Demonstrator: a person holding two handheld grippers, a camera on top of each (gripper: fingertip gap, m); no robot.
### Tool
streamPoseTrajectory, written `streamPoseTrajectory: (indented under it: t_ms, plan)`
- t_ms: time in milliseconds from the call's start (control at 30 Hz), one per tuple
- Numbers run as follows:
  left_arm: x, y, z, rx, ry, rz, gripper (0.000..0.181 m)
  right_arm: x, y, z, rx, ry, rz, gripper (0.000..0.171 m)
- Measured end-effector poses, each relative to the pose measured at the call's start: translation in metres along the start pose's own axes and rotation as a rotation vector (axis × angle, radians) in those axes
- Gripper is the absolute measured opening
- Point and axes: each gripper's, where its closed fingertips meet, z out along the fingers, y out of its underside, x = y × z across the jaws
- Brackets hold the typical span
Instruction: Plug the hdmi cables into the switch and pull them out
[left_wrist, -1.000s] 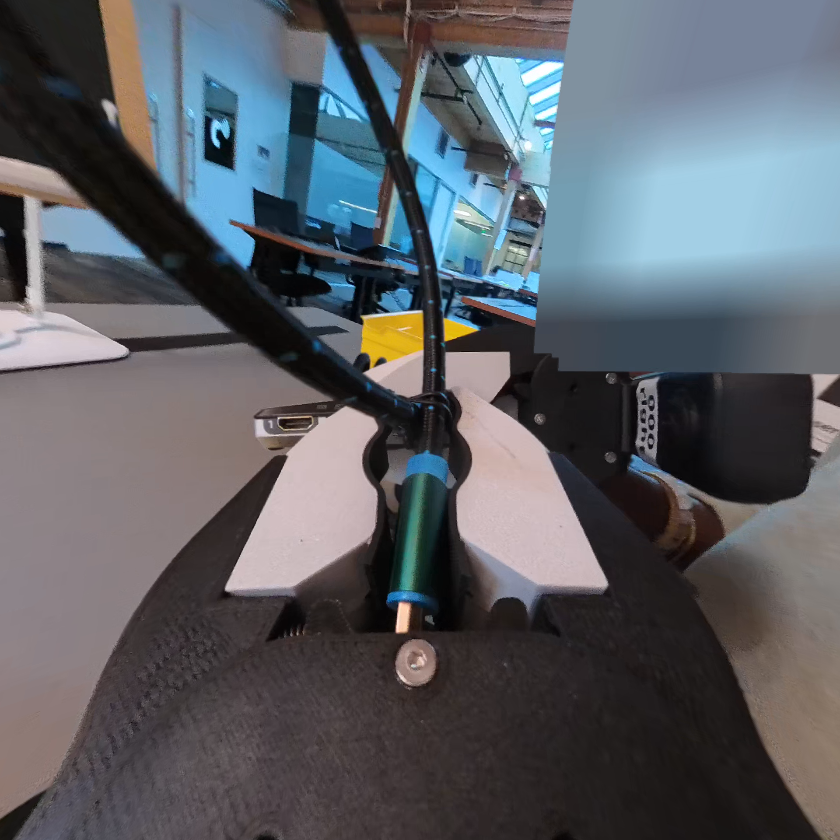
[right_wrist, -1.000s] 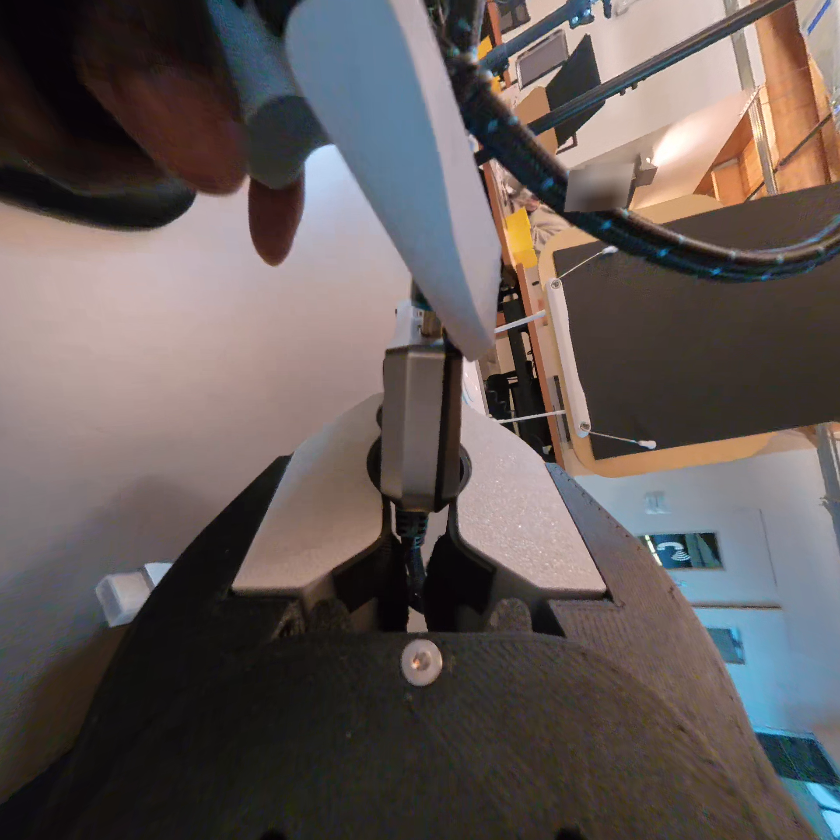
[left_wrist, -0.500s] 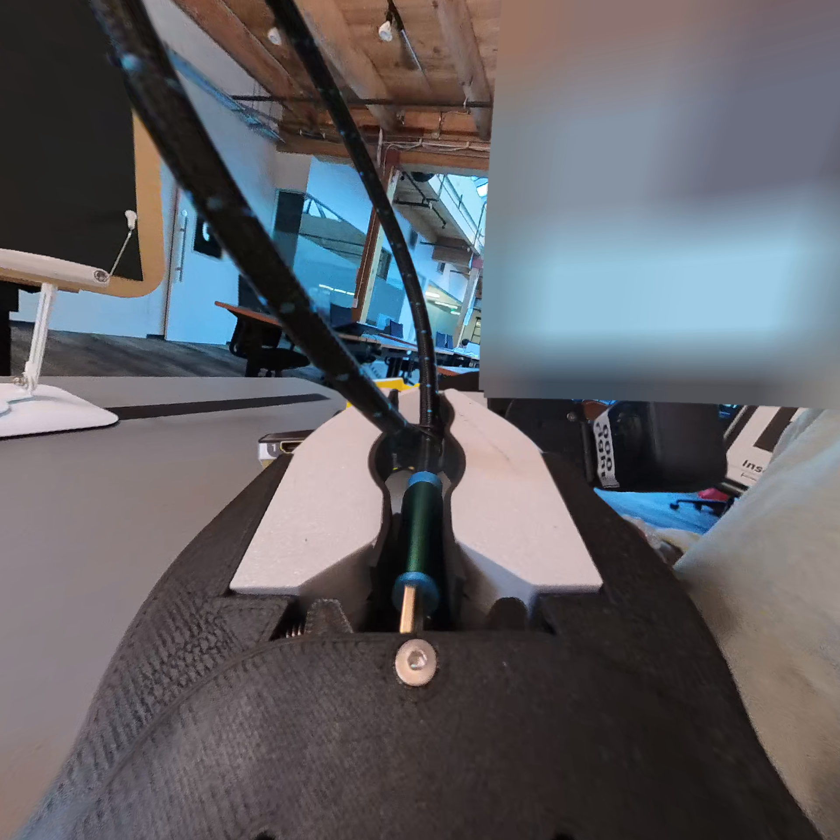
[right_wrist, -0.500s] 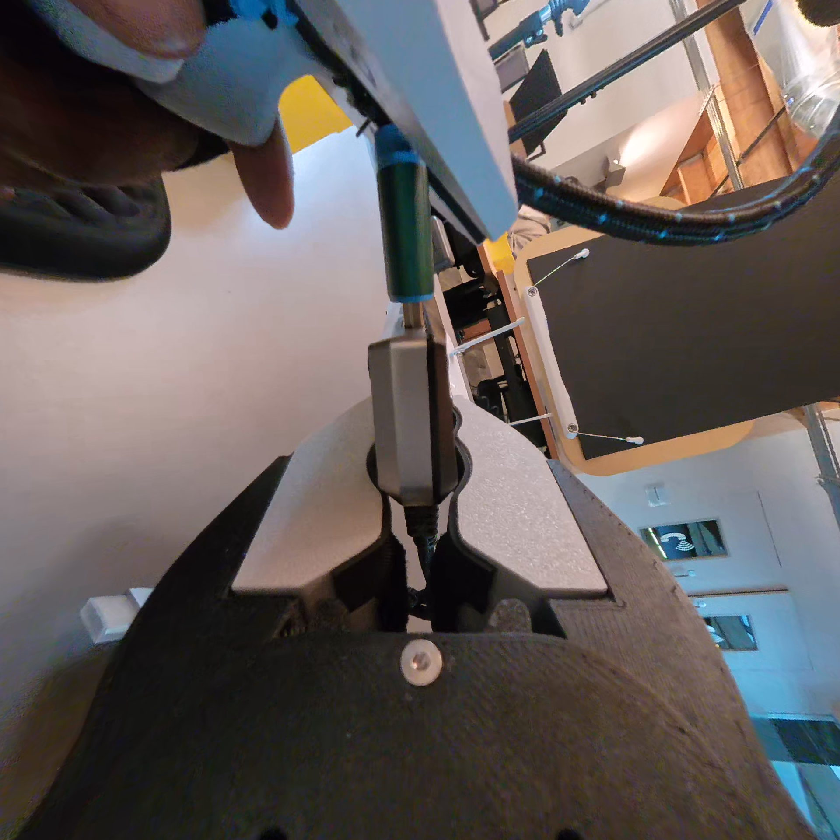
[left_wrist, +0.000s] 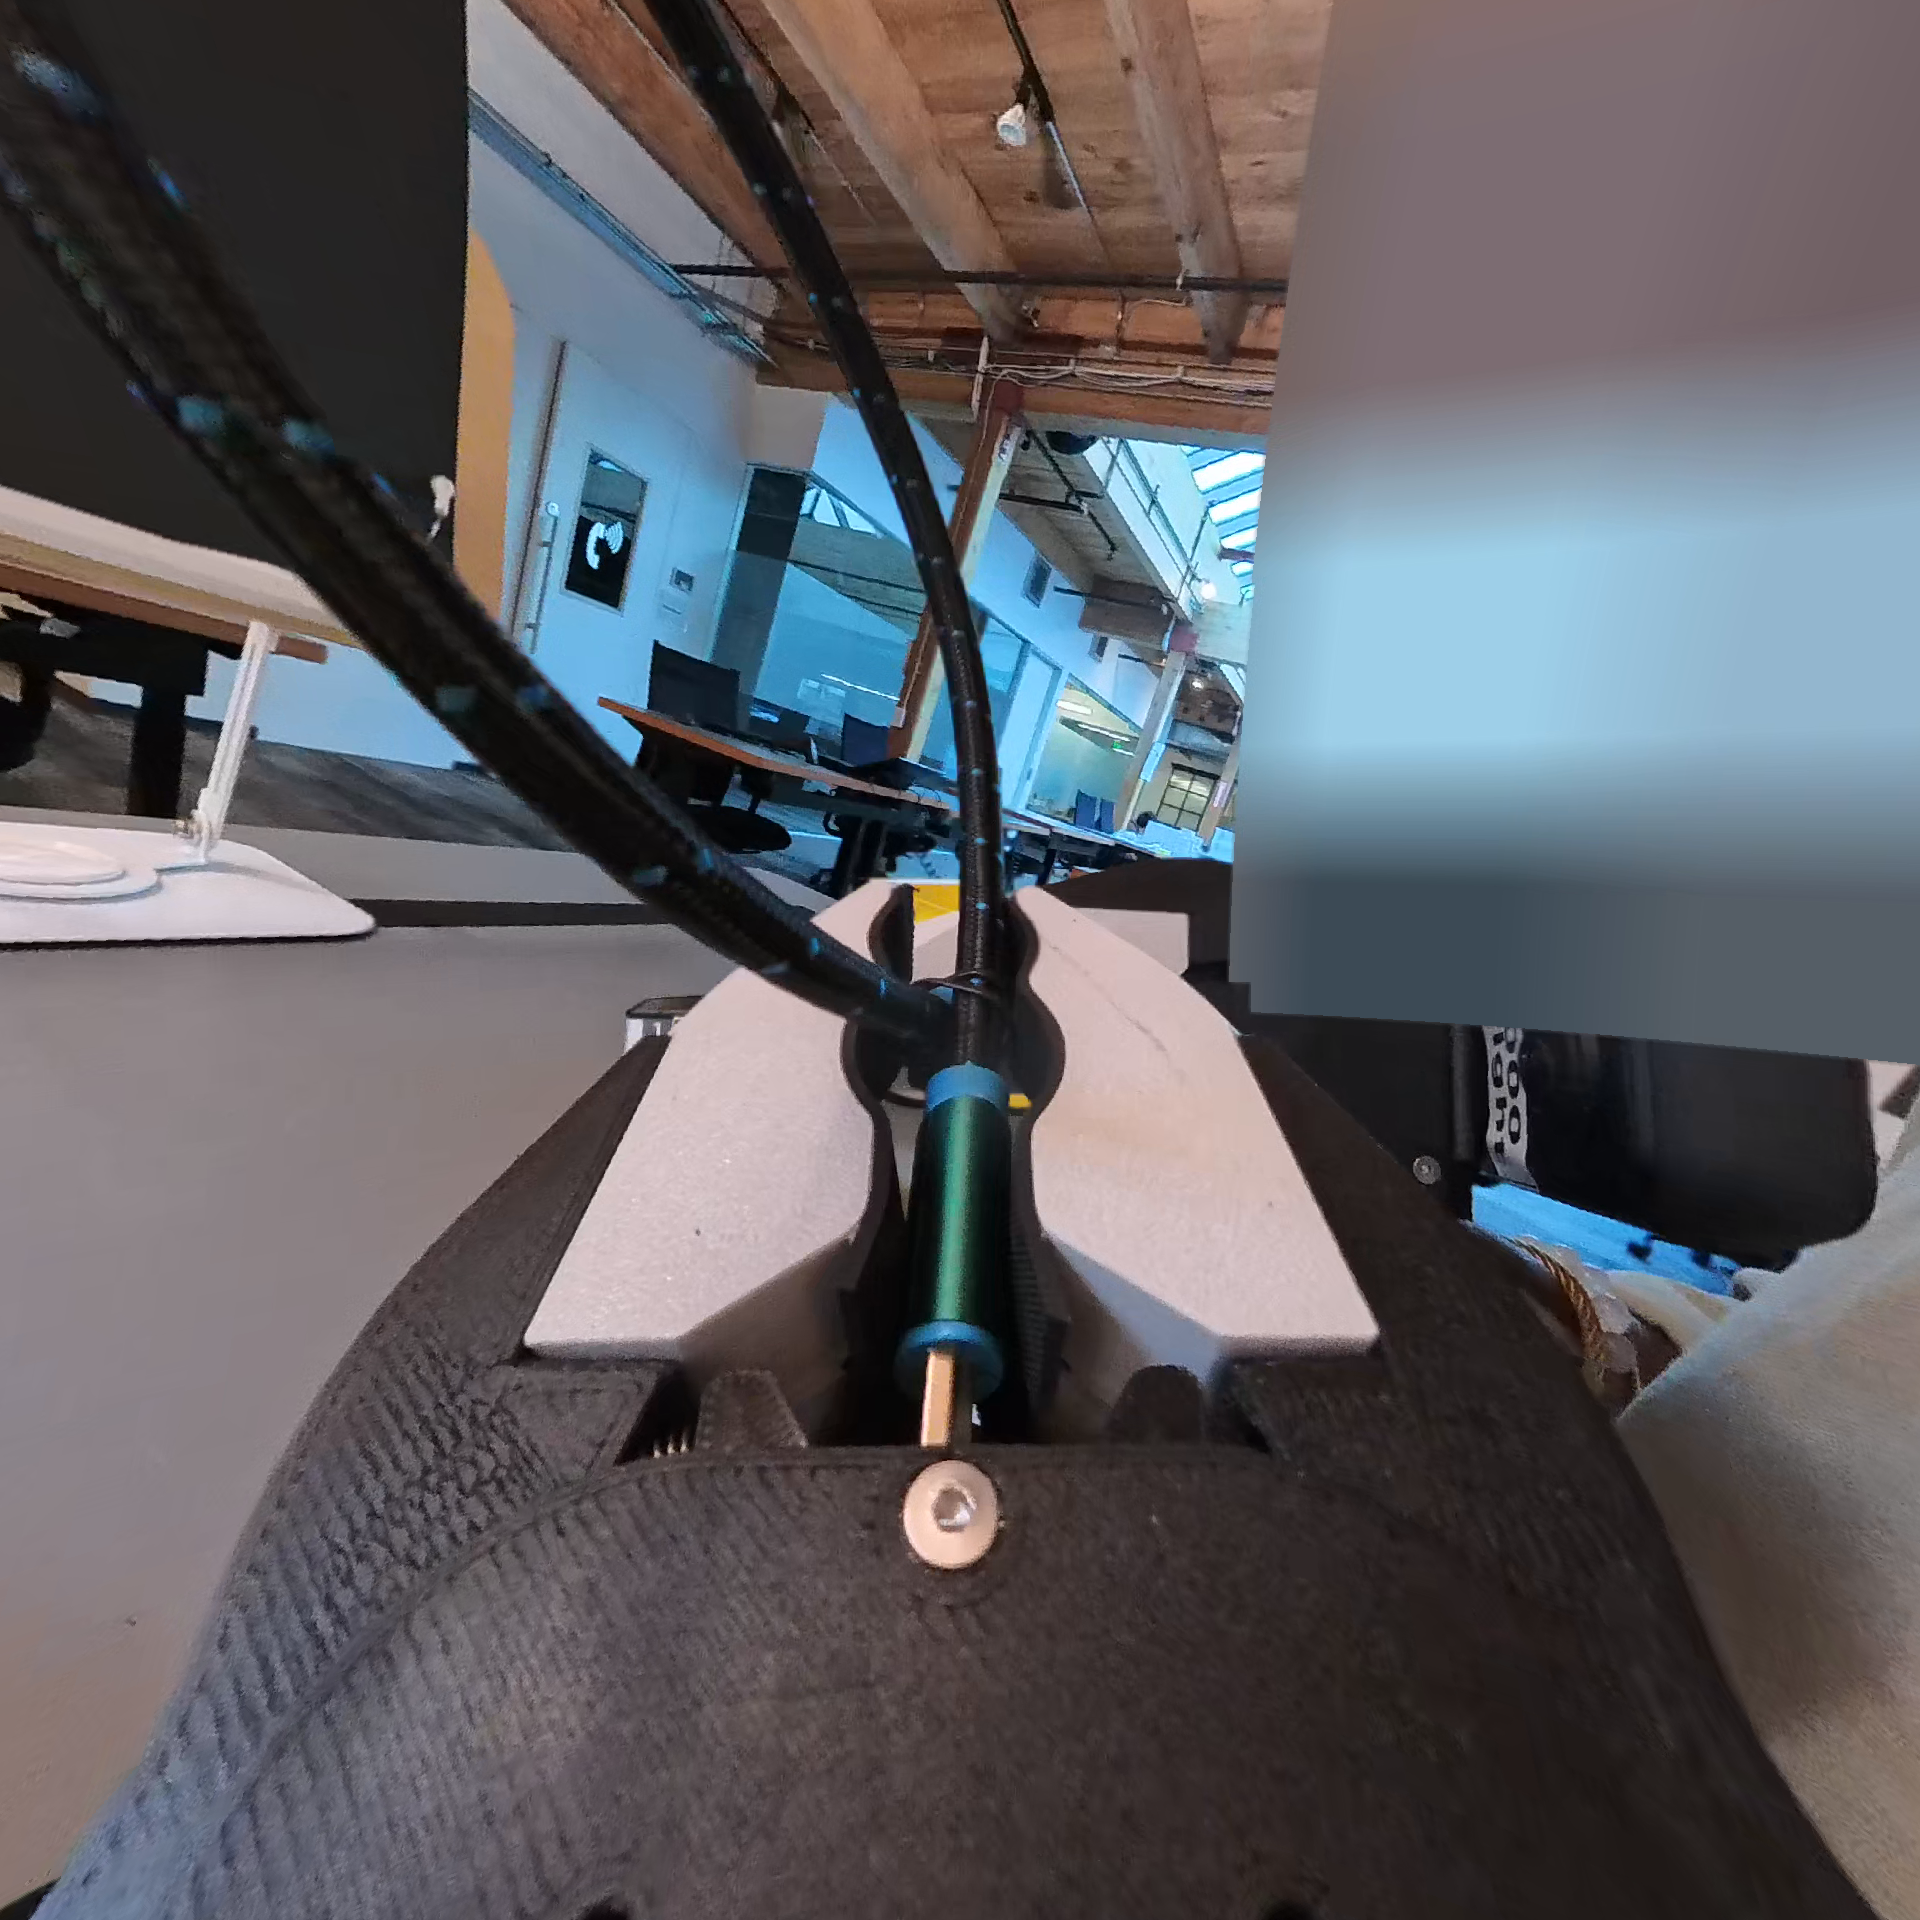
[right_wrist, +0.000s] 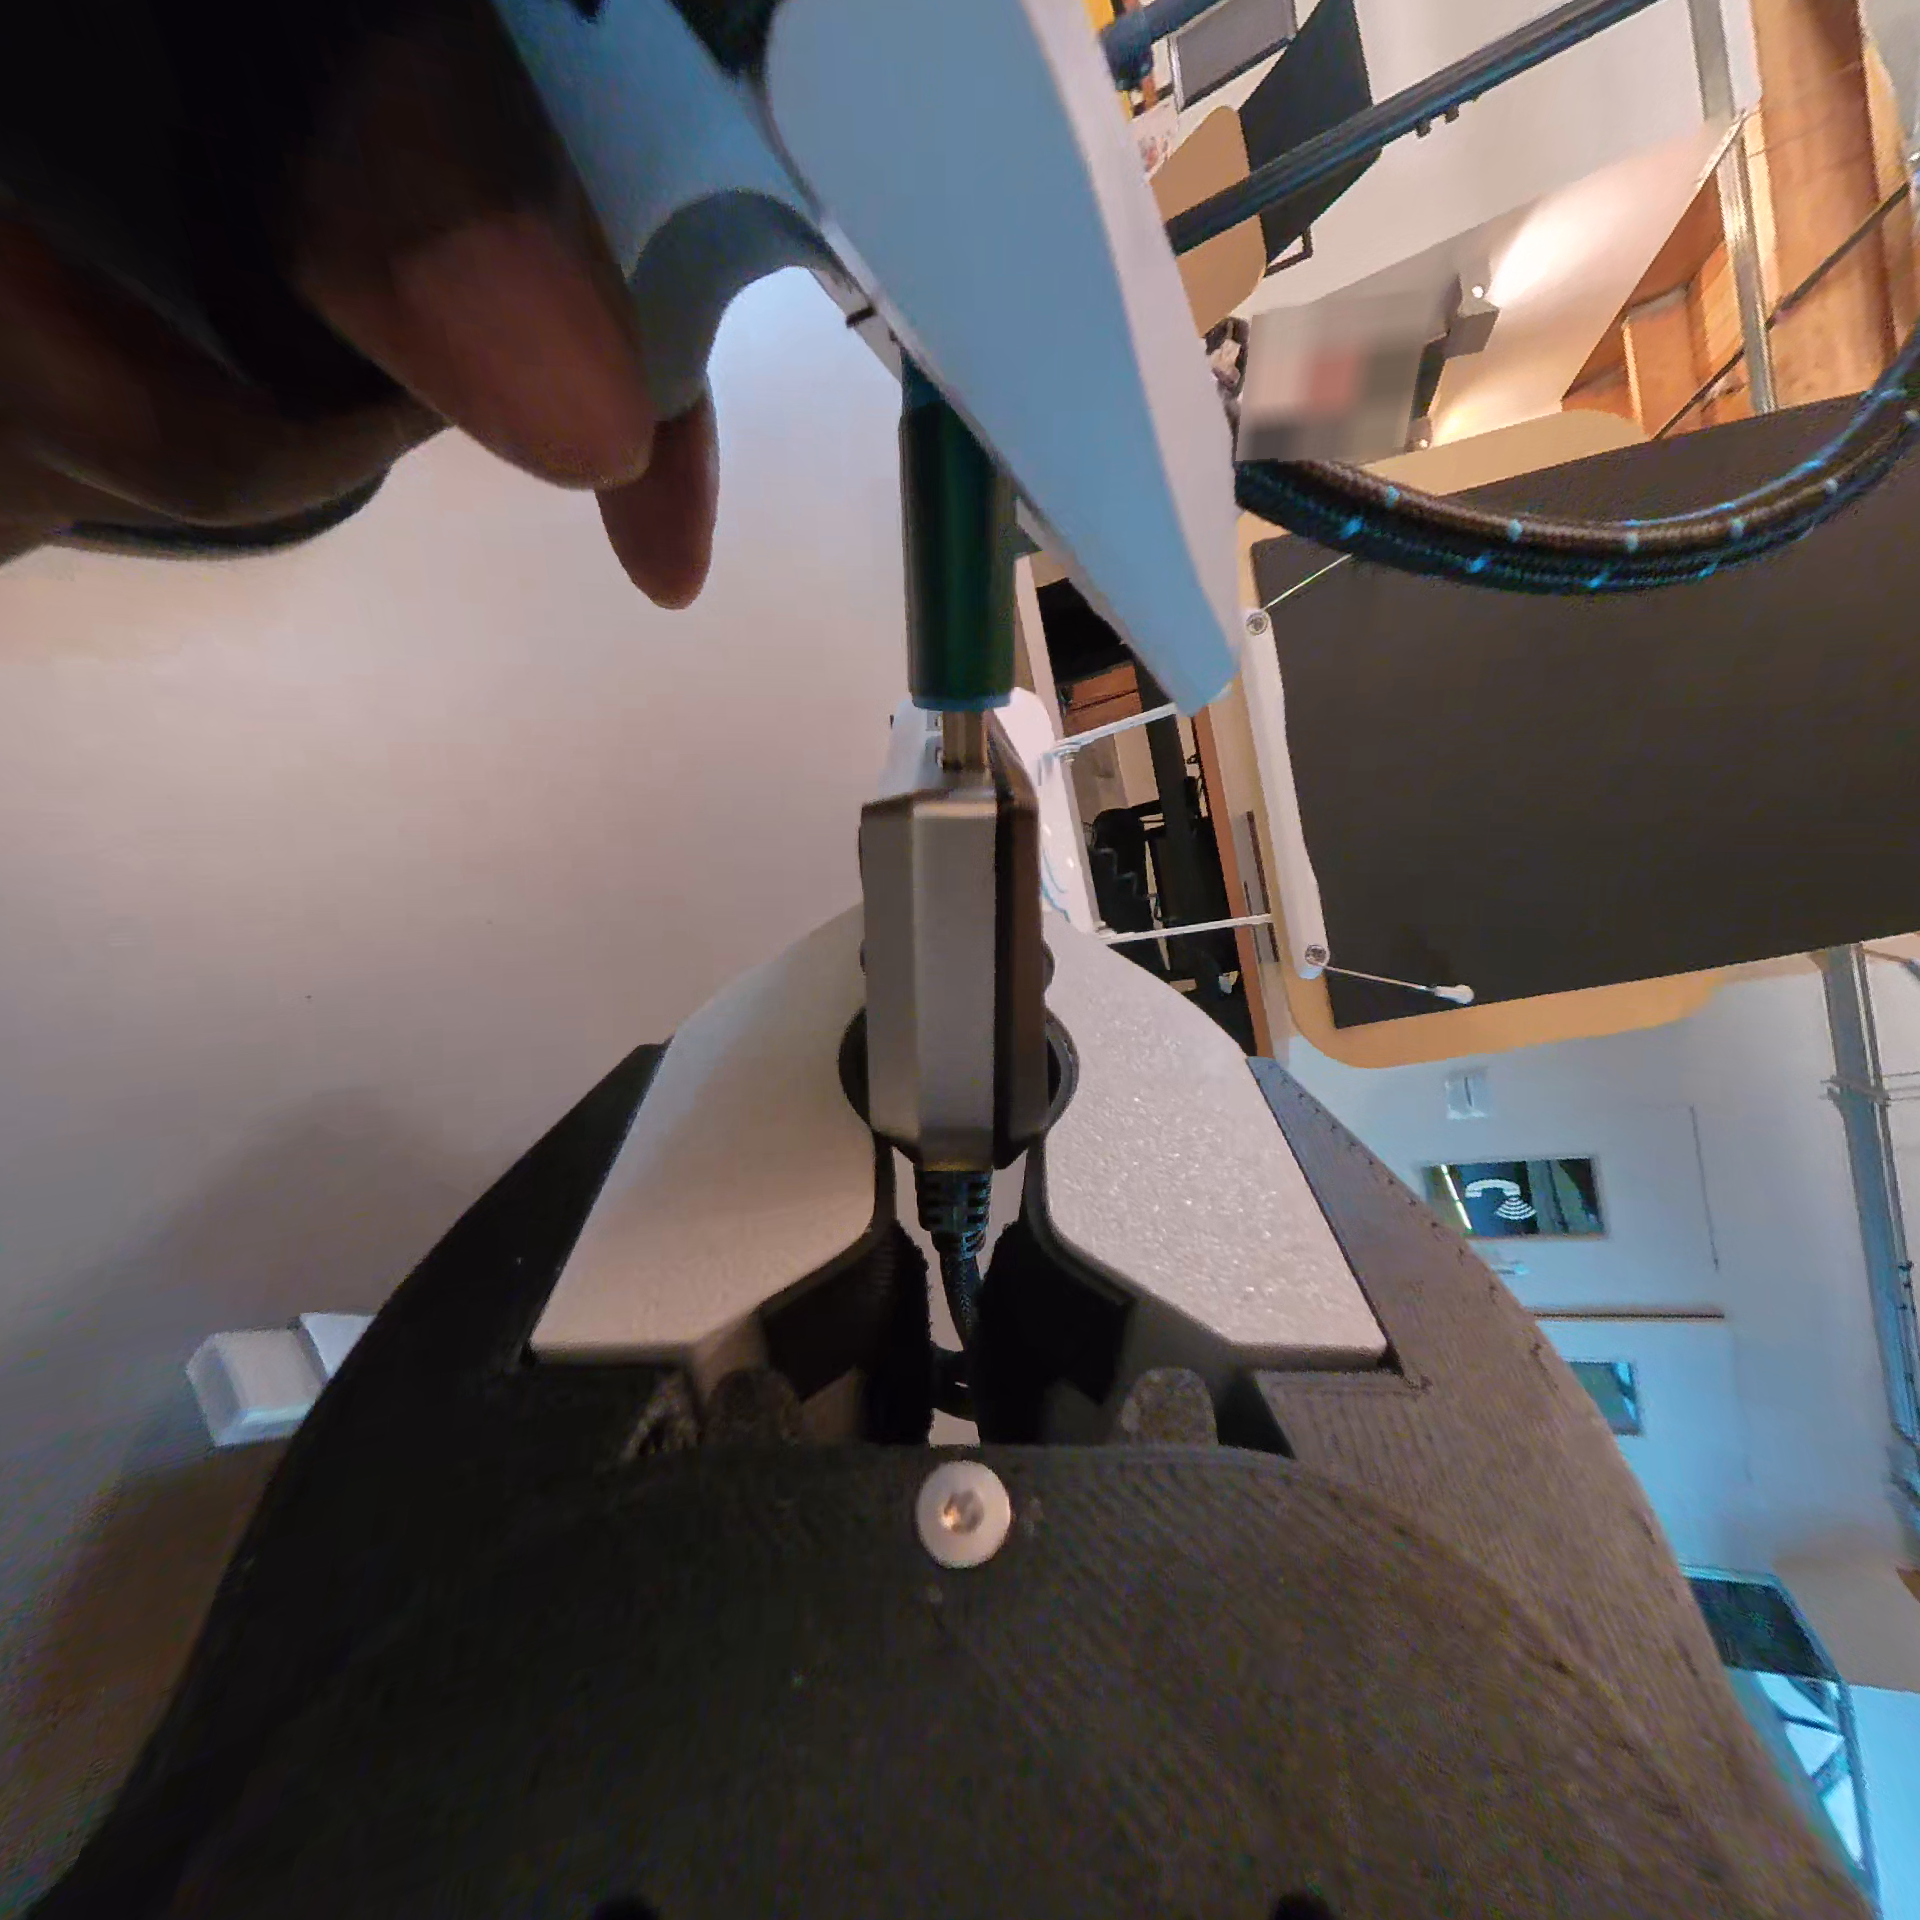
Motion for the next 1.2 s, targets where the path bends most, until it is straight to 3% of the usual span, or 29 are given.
streamPoseTrajectory:
  t_ms: [300, 433, 567, 700, 800, 967, 1100, 1200]
  plan:
    - [-0.003, -0.007, 0.006, 0.034, -0.078, 0.099, 0.017, 0.006, -0.003, 0.003, 0.031, 0.002, 0.099, 0.020]
    - [0.010, -0.019, 0.008, 0.028, 0.069, 0.087, 0.019, 0.012, -0.009, 0.002, 0.097, 0.015, 0.155, 0.022]
    - [0.017, -0.039, 0.009, 0.060, 0.155, 0.081, 0.062, 0.034, -0.007, 0.001, 0.184, 0.009, 0.329, 0.023]
    - [-0.004, -0.062, -0.015, 0.170, 0.014, 0.190, 0.071, 0.068, 0.004, -0.017, 0.347, -0.007, 0.624, 0.024]
    - [-0.018, -0.072, -0.031, 0.180, -0.049, 0.168, 0.079, 0.087, 0.005, -0.032, 0.501, -0.122, 0.849, 0.023]
    - [-0.027, -0.074, -0.033, 0.097, -0.087, 0.196, 0.103, 0.089, -0.010, -0.053, 0.734, -0.475, 1.160, 0.023]
    - [-0.009, -0.054, -0.011, -0.008, 0.052, 0.180, 0.105, 0.065, -0.024, -0.058, 0.805, -0.683, 1.214, 0.023]
    - [0.014, -0.032, 0.006, -0.079, 0.213, 0.055, 0.092, 0.046, -0.036, -0.054, 0.788, -0.736, 1.157, 0.023]
